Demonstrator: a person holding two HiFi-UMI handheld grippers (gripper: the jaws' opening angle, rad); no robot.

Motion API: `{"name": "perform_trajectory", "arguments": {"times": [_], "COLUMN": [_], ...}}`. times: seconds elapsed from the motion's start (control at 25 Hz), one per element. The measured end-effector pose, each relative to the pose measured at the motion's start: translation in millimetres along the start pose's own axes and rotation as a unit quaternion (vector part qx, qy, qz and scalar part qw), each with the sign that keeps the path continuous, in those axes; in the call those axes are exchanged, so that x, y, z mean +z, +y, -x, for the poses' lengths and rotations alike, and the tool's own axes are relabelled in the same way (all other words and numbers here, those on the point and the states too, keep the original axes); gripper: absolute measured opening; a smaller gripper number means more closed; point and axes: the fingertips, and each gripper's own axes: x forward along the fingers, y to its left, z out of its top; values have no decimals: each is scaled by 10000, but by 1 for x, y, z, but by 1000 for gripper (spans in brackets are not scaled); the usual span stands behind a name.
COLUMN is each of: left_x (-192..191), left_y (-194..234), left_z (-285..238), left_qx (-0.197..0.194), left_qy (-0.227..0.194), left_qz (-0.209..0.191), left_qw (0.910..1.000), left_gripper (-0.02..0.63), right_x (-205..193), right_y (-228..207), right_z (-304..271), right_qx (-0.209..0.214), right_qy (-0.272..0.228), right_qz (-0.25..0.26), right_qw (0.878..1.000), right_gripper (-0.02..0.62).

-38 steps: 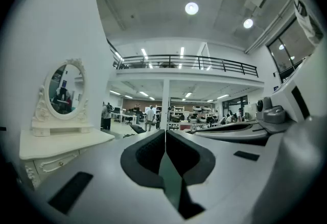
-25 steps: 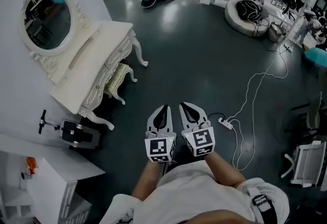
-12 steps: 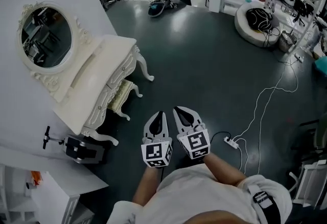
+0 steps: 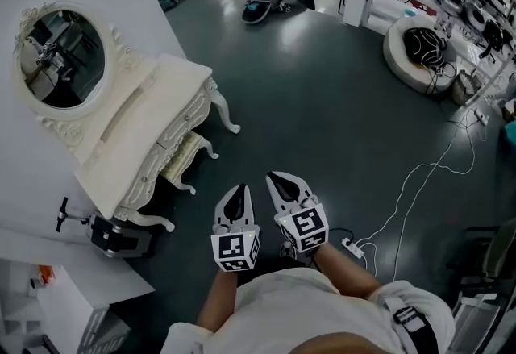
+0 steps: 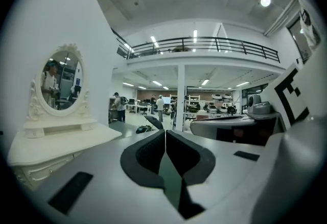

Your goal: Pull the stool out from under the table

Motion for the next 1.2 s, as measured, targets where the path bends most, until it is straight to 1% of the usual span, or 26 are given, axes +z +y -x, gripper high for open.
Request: {"name": "perform_trajectory", "arguments": {"times": [0.16,0.32,0.48,0.76,0.96,1.12,1.2], "left_x": [-7,-12,-13,3,-1,-10,-17], "left_y": [17,49,88,167,228,272,289], "left_z": [-20,-41,-69,-126,-156,-164,-163], "left_qx": [208,433,570,775,1027,1404,1657], "left_qy": [105,116,-2,-254,-258,-382,-342], "left_qz": [36,197,353,616,624,887,943], "left_qw": [9997,9988,9978,9948,9924,9854,9811], "left_gripper": [12,12,12,12,12,12,12], "right_x": [-9,-17,-20,-1,-2,-10,-13], "right_y": [-6,1,6,5,15,38,48], "right_z": [-30,-65,-109,-199,-269,-307,-318], "right_qx": [253,519,704,943,1194,1633,1853], "right_qy": [147,306,454,659,975,1239,1293], "right_qz": [-4,78,301,713,1003,1377,1528], "right_qw": [9996,9982,9960,9908,9829,9690,9621], "right_gripper": [15,15,15,15,15,15,15]}}
